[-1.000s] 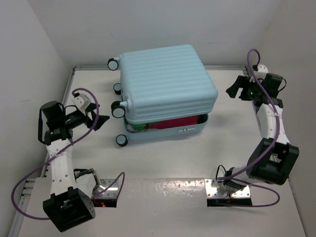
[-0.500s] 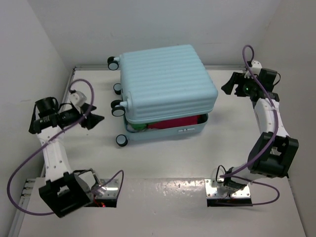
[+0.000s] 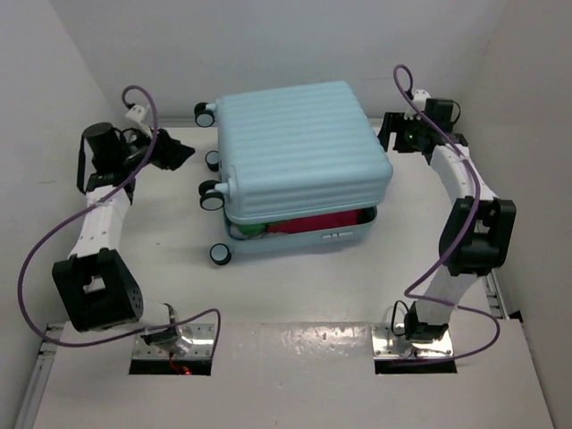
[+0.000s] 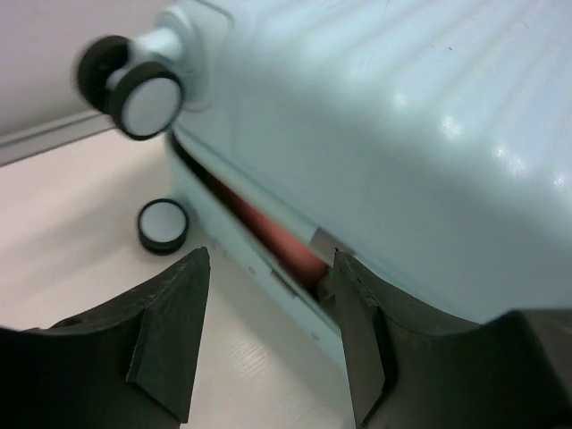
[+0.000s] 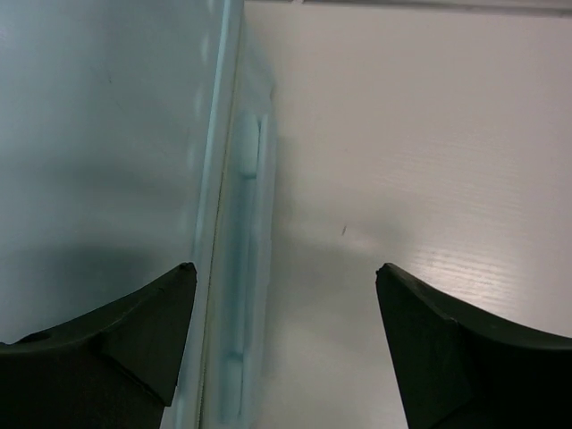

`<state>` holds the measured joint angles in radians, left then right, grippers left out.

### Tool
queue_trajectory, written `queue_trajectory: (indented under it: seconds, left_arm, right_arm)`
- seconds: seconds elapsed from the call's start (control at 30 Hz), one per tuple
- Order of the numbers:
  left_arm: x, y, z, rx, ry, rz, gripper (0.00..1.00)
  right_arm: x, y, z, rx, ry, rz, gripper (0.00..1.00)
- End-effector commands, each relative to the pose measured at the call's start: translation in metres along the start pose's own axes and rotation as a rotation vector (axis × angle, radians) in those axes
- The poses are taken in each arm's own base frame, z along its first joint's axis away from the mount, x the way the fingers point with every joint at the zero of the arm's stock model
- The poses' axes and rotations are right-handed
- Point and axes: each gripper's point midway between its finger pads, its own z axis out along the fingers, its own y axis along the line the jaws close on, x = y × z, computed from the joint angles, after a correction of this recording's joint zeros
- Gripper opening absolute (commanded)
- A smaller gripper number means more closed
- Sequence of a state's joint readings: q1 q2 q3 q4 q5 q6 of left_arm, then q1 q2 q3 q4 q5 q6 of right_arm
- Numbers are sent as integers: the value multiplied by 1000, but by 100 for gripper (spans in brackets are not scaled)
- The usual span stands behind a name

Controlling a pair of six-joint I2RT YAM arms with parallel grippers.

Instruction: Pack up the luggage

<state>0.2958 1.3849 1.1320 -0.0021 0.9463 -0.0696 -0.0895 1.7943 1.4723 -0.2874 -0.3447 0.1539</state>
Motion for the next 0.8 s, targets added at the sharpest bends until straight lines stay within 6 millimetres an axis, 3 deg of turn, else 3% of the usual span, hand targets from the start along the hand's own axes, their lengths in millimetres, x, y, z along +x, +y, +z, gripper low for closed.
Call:
queue_trajectory:
  seconds: [0.0,0.07,0.1,0.2,0.3,0.37,0.43,0.6,0.73,0.77]
  left_arm:
    - [-3,-15,25,23,0,0,60]
    - [12,-31,36,74,51,9,59]
    - [19,-35,38,83,64,-1,59]
    - [28,-44,33,102,81,15,59]
    - [43,-55,23,128,124,34,57]
    - [62,-65,16,158,167,47,57]
    - [68,-74,10,172,179,74,57]
    - [110,-113,0,307,283,80,56]
    - [106,-121,-3,318,263,120,54]
    - [94,-123,-7,318,232,131,56]
  right_arm:
    - [-6,33,4,-67,17,-50,81]
    - [0,77,2,-201,45,-81,79]
    - [0,90,-6,-232,48,-112,79]
    - [12,142,-22,-350,73,-210,78]
    - [14,157,-38,-354,48,-276,78]
    - [19,154,-39,-345,60,-280,78]
    - [25,146,-38,-321,82,-312,78]
    - [17,102,-38,-207,61,-277,78]
    - [3,68,-42,-119,33,-234,78]
    - [1,59,-45,-99,26,-224,78]
